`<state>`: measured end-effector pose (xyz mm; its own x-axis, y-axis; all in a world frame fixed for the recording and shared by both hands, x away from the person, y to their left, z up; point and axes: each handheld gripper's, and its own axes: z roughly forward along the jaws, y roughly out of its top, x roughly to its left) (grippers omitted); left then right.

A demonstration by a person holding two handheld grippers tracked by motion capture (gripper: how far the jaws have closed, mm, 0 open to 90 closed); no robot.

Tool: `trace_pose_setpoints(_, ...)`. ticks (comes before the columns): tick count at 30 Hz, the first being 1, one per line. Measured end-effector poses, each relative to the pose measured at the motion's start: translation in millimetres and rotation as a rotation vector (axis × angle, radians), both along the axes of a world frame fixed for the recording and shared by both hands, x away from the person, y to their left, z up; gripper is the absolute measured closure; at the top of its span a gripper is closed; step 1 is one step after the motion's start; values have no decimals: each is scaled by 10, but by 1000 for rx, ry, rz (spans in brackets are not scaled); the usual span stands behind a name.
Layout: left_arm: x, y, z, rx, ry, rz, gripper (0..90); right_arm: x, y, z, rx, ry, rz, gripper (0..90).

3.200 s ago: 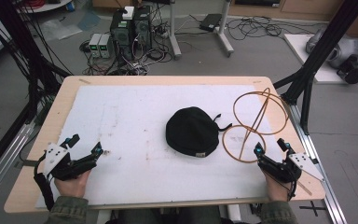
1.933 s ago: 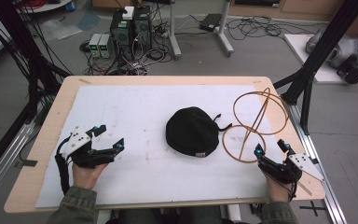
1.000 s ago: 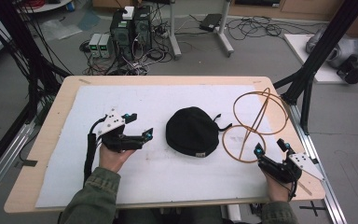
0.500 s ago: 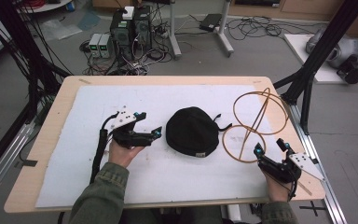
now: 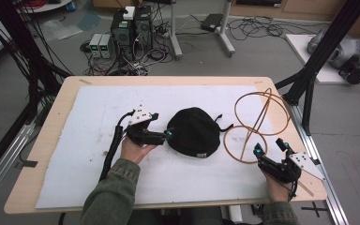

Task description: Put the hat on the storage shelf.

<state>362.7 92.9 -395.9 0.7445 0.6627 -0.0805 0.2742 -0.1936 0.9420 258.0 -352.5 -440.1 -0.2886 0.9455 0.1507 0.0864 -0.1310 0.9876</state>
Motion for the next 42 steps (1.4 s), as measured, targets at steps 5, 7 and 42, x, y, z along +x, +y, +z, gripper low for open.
trace_pose_setpoints(5, 21, -110, -35, -4, 8, -30, 159, 1, -7, 1, -5, -4, -4, 105)
trace_pose_setpoints(7, 42, -151, -47, 14, 19, -40, 161, -4, -3, 3, -3, -3, -4, 104)
trace_pose_setpoints(42, 88, -583, -176, 121, 33, -90, 883, -43, -72, 14, 1, -18, -36, 105)
